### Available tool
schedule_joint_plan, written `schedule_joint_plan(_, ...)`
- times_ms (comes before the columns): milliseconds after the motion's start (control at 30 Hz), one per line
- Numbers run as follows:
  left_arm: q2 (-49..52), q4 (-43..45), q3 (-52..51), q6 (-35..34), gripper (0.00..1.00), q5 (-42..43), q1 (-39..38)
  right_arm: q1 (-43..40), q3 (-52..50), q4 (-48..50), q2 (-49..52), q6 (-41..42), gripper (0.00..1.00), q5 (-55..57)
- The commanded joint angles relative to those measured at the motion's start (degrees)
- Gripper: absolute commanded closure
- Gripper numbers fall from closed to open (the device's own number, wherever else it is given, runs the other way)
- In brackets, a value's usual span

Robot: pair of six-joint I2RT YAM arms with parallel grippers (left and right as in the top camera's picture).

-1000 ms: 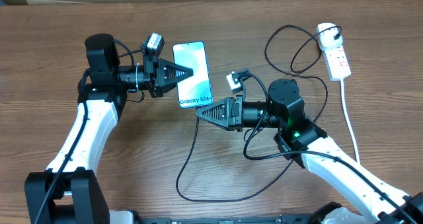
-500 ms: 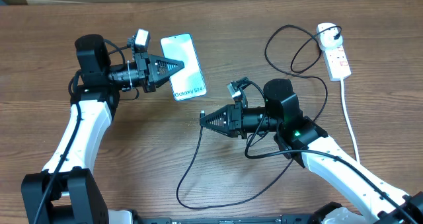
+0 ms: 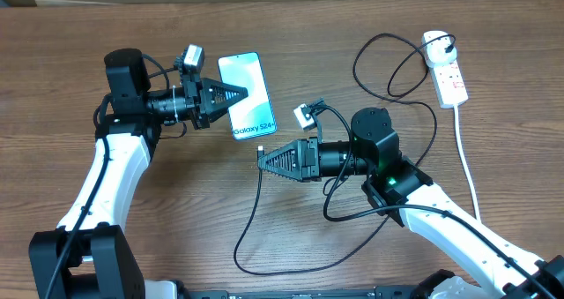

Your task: Plug charger to phone and switch on socket

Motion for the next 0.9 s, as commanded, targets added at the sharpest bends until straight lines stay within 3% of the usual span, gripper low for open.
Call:
schedule_joint_plan(0, -1.1, 0.2, 1.3, 1.3, 0.96, 3.6, -0.7, 0.4, 0.3, 0.5, 0.0, 0.6, 0.96, 0.0)
schedule_joint_plan(867, -1.1, 0.3, 1.3, 1.3, 0.96, 6.1, -2.3, 0.3, 0.3, 1.7, 0.1, 2.3, 0.96, 0.6)
